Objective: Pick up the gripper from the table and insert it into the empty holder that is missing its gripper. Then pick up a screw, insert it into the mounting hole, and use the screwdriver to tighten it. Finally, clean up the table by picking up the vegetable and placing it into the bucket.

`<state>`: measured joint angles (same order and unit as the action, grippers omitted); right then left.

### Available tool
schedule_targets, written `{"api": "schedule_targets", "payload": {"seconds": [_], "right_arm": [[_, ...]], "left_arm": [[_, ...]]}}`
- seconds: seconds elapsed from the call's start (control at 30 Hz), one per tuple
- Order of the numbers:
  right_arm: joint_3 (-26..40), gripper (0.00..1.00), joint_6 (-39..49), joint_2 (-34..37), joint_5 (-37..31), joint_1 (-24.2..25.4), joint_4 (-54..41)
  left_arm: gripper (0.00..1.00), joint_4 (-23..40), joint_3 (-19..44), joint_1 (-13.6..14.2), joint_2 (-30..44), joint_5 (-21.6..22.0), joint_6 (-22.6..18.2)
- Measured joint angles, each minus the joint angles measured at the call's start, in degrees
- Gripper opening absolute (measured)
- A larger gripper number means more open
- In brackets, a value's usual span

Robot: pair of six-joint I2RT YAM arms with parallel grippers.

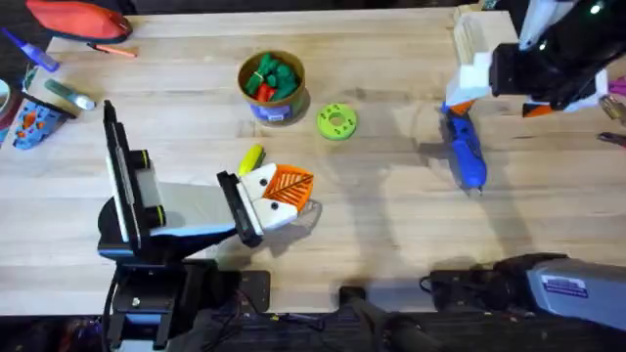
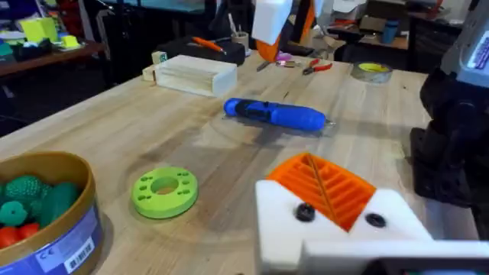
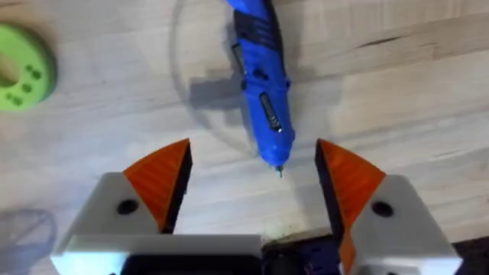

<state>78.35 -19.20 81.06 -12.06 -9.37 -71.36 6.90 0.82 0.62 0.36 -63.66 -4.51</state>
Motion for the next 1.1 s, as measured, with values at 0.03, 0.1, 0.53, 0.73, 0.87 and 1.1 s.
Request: {"api": "schedule_targets", "payload": {"seconds": [0.03,0.1,0.53,0.73,0.87,1.1], "right_arm": [[-1.1,0.920,0.4,0.0,-0.1,0.3,0.9],[-3.4,0.919,1.4,0.0,-0.2,0.6,2.2],[-9.3,0.963,12.3,1.6,1.4,7.8,9.5],[-9.3,0.962,13.8,5.6,1.7,7.9,10.7],[-9.3,0.963,14.2,9.0,3.3,7.9,12.5],[-9.3,0.963,15.0,13.2,5.6,7.9,14.5]], "left_arm": [[0.016,0.0,0.0,0.0,0.0,0.0,0.0],[0.016,0.0,0.0,0.0,0.0,0.0,0.0],[0.016,0.0,0.0,0.0,0.0,0.0,0.0],[0.016,0.0,0.0,0.0,0.0,0.0,0.0],[0.016,0.0,0.0,0.0,0.0,0.0,0.0],[0.016,0.0,0.0,0.0,0.0,0.0,0.0]]}}
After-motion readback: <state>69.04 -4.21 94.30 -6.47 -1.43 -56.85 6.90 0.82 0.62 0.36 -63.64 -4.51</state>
